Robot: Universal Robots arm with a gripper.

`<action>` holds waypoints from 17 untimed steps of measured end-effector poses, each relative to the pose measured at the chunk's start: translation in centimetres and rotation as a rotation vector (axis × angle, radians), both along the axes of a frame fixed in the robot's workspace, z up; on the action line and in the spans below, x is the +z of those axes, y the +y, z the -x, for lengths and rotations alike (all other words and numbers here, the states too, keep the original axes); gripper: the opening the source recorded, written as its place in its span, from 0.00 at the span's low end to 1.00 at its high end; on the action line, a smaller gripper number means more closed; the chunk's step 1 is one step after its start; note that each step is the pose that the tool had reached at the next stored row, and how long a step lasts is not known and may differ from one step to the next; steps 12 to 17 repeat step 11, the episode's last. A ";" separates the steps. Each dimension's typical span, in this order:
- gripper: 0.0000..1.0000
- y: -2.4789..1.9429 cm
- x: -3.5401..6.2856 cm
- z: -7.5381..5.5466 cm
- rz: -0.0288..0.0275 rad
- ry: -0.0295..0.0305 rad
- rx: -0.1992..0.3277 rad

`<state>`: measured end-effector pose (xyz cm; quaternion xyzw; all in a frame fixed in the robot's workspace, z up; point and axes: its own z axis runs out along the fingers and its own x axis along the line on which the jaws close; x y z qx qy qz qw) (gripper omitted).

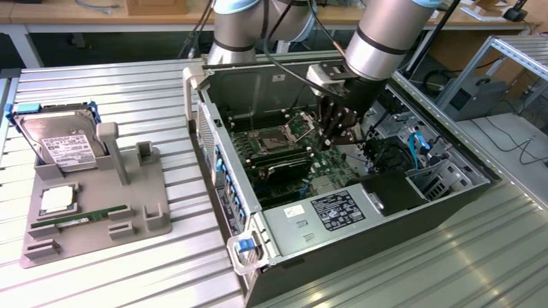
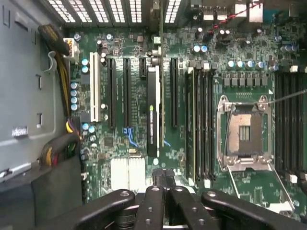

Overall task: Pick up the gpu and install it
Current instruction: 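Press down on the gpu until it lock into place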

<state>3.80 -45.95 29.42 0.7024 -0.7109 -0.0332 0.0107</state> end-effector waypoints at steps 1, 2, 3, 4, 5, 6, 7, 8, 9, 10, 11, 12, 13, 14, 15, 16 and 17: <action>0.11 0.00 0.16 -0.2 -0.0005 0.0000 0.000; 0.11 0.00 0.47 -0.6 -0.0030 0.0000 0.000; 0.11 0.00 1.06 -0.7 -0.0071 0.0000 0.000; 0.11 0.00 1.52 -0.7 -0.0102 -0.0001 0.000; 0.11 0.00 1.71 -0.7 -0.0109 -0.0001 0.000; 0.11 0.00 1.71 -0.7 -0.0110 -0.0001 0.000; 0.11 0.00 1.72 -0.7 -0.0107 0.0000 0.000; 0.11 0.00 1.72 -0.7 -0.0108 0.0000 0.000; 0.11 0.00 1.72 -0.7 -0.0107 0.0000 0.000; 0.11 0.00 1.72 -0.7 -0.0108 0.0000 0.000; 0.11 0.00 1.72 -0.7 -0.0108 0.0000 0.000; 0.11 0.00 1.72 -0.7 -0.0108 0.0000 0.000; 0.11 0.00 1.72 -0.7 -0.0108 0.0000 0.000; 0.11 0.00 1.72 -0.7 -0.0108 0.0000 0.000; 0.11 0.00 1.72 -0.7 -0.0108 0.0000 0.000; 0.11 0.00 1.72 -0.7 -0.0108 0.0000 0.000; 0.11 0.00 1.72 -0.7 -0.0108 0.0000 0.000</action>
